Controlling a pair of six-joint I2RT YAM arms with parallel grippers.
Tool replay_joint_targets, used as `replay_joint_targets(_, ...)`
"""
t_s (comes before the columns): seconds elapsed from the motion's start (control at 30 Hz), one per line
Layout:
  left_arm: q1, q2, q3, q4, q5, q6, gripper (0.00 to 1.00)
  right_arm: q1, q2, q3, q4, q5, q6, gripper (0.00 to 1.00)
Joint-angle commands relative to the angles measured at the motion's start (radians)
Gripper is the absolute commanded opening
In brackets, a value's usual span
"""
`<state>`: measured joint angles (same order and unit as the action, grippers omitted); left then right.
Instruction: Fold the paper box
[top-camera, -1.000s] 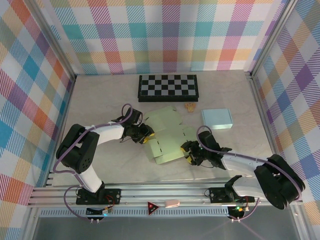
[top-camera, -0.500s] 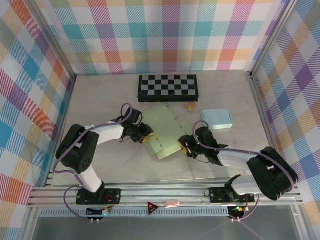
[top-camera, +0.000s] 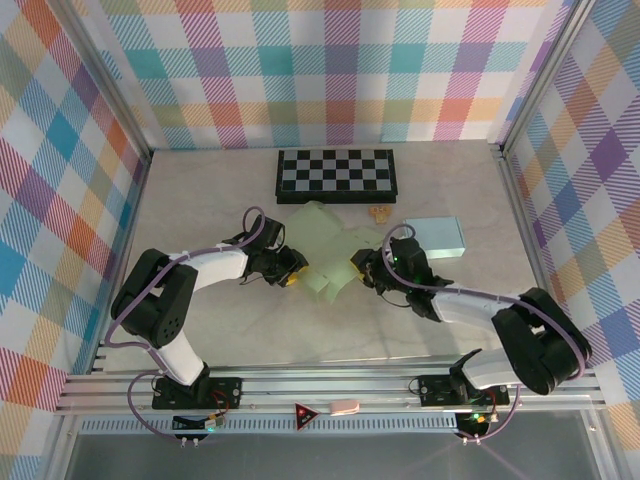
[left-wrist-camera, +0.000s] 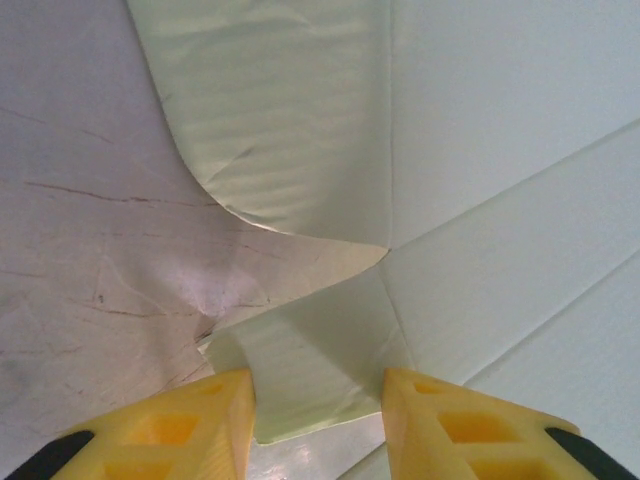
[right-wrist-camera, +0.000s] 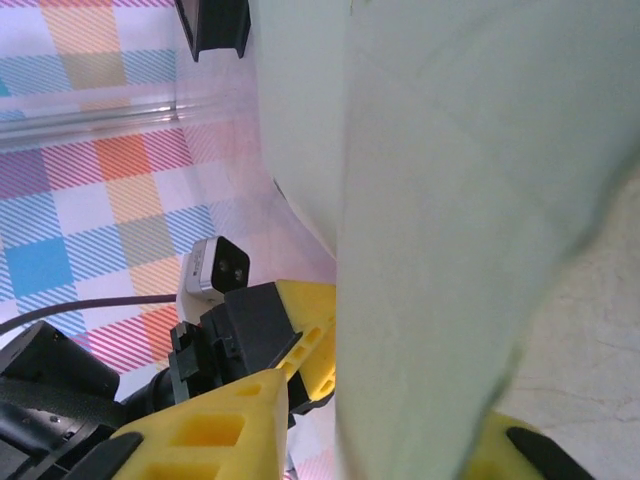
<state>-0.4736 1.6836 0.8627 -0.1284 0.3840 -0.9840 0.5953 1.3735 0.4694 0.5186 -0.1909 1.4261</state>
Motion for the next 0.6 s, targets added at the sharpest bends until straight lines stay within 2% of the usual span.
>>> replay_joint_targets(0.0, -0.011, -0.042, -0.002, -0.041, 0.000, -0.009, 0.38, -0.006, 0.008, 0.053, -0.032, -0.014, -0.023, 0.14)
replay_joint_targets(0.13, -0.011, -0.133, 0.047, -0.139, -0.073, 0.035, 0.43, -0.010, -0.043, 0.132, -0.190, 0.012, -0.055, 0.00)
replay_joint_targets(0.4, -0.004, -0.291, 0.232, -0.385, -0.253, 0.160, 0.46, -0.032, -0.080, 0.416, -0.493, 0.039, -0.150, 0.00)
replay_joint_targets(0.57, 0.044, -0.329, 0.262, -0.409, -0.286, 0.173, 0.46, -0.034, -0.099, 0.674, -0.862, 0.147, -0.155, 0.00)
